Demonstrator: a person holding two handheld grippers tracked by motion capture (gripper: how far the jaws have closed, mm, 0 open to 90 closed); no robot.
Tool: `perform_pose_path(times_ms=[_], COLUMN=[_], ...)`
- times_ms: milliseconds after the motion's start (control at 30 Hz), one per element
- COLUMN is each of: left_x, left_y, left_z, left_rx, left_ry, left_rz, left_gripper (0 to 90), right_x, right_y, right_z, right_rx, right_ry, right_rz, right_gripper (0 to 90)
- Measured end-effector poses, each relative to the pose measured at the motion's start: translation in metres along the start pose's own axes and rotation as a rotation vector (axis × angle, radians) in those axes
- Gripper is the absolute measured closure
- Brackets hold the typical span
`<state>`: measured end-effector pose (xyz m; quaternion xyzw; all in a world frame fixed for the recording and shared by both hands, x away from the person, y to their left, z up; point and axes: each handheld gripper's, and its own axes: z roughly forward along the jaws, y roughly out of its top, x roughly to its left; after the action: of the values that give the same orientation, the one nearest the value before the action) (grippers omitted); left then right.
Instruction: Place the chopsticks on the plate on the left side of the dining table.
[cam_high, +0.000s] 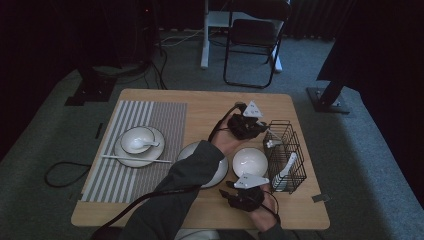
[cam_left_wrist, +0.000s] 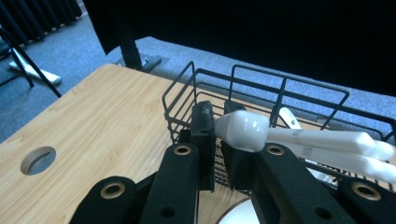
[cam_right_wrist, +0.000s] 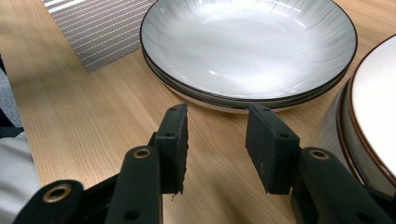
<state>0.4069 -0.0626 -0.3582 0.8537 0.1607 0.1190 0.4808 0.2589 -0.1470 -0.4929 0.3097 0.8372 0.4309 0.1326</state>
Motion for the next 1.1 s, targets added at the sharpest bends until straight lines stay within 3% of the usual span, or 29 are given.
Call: perform_pose_path(times_ms=[367, 467, 733, 1100], left_x=[0.006, 0.007, 0.014, 0.017], left_y=[-0.001, 0.0, -0.003, 0.0], left_z=[-0.026, -0.032, -0.049, -0.077], left_rx=[-0.043, -0.037, -0.076, -0.104], left_ry=[-0.036, -0.03, -0.04, -0.03], left_rz=[0.001, 0.015, -0.016, 0.001], left_gripper=[84.0, 84.0, 84.0, 84.0], right_x=[0.001, 0.001, 0.001, 0.002], right_y=[0.0, 0.001, 0.0, 0.001], right_z=[0.002, 0.001, 0.002, 0.002], right_rx=[0.007, 0.003, 0.008, 0.005], right_ry=[0.004, 0.006, 0.01, 0.009], right_rz=[-0.003, -0.003, -0.006, -0.005], right_gripper=[58.2, 58.1, 57.8, 57.8])
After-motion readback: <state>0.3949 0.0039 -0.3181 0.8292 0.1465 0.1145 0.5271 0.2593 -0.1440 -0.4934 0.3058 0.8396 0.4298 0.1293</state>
